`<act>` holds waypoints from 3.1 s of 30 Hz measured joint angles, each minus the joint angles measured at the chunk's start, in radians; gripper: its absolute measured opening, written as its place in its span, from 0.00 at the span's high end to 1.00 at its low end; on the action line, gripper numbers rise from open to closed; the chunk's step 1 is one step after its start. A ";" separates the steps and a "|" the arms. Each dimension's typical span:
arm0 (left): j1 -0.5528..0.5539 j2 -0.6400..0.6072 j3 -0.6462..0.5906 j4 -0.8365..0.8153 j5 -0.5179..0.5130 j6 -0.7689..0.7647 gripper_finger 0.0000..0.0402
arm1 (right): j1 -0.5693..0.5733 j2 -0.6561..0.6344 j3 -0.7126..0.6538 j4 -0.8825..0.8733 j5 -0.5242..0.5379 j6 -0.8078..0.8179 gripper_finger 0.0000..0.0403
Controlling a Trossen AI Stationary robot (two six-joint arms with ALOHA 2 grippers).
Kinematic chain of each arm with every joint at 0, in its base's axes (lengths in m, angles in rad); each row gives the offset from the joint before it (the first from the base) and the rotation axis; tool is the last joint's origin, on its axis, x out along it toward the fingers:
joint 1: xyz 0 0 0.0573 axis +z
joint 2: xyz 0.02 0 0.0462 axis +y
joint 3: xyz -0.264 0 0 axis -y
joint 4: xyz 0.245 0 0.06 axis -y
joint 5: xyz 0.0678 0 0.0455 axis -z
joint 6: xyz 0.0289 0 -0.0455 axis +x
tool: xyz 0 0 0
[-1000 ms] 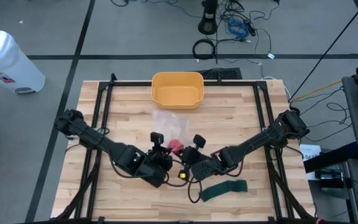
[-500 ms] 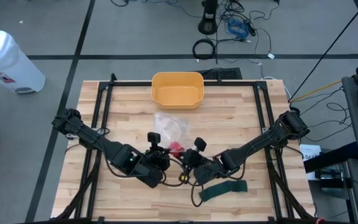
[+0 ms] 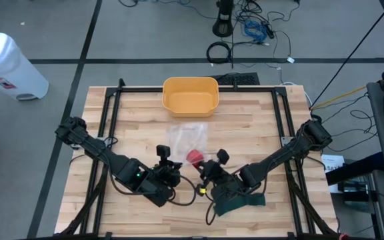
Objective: Roll bandage
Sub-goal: Put the rolled red bandage into the transparent zip bag
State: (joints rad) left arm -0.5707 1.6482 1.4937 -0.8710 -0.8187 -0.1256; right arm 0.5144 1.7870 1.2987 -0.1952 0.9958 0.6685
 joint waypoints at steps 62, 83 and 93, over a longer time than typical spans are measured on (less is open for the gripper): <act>-0.052 0.001 -0.004 0.182 -0.014 0.086 1.00 | -0.026 0.000 0.000 0.220 -0.087 -0.245 0.91; -0.040 -0.002 -0.006 0.200 -0.008 0.087 1.00 | -0.013 0.003 -0.001 0.332 -0.244 -0.634 0.91; -0.045 0.001 -0.004 0.234 0.003 0.136 1.00 | -0.043 0.002 0.000 0.233 -0.344 -0.579 0.91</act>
State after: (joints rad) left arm -0.6155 1.6489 1.4895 -0.6369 -0.8154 0.0101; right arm 0.4715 1.7889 1.2991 0.0374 0.6520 0.0899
